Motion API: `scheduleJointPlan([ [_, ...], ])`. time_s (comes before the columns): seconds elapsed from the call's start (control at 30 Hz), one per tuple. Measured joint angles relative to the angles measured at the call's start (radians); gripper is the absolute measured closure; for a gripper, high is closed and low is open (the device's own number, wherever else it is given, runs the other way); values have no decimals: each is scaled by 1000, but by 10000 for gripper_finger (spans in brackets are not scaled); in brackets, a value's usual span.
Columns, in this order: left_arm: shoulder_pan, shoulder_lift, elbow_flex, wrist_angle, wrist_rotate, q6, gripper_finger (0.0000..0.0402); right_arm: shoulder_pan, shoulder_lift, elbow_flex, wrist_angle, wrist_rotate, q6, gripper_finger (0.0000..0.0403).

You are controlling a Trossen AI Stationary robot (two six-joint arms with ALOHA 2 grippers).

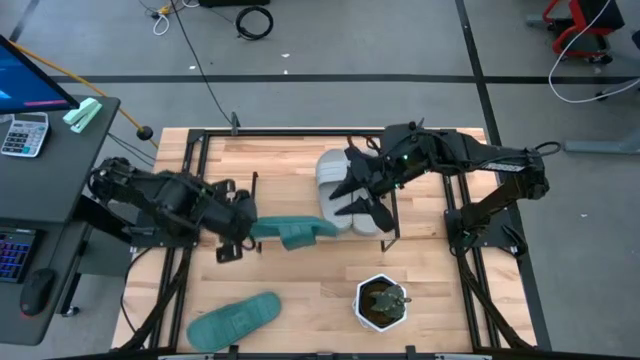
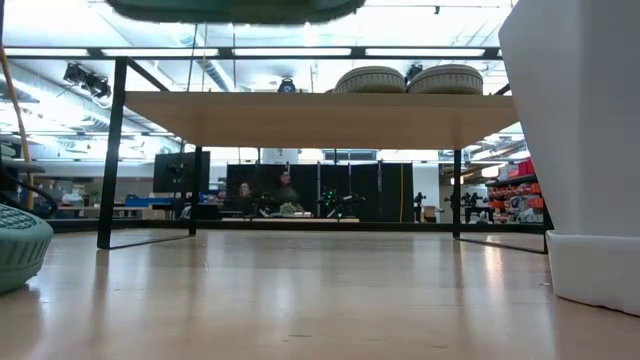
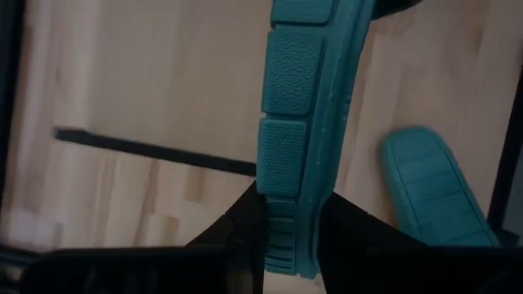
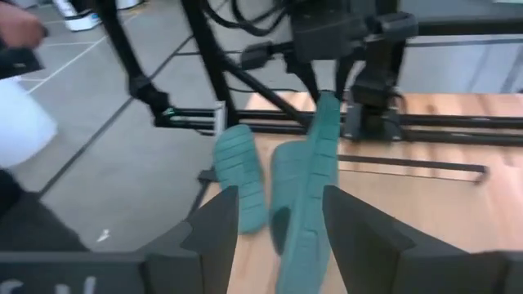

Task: Pick and place slides into the shelf
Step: Put the top green slide on the shelf

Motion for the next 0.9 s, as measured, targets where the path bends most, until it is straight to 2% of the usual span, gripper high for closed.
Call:
scheduleJointPlan([
  [0.27,120,-2,240,-15,-28,187,322,-55,6,1,-18,0,-15,218],
  [0.37,156,-1,287,-15,-30,245,323,-67,4,3,-18,-5,-44,218],
  [0.9,317,-22,308,8,-55,457,325,-131,-8,2,-51,16,-105,217],
])
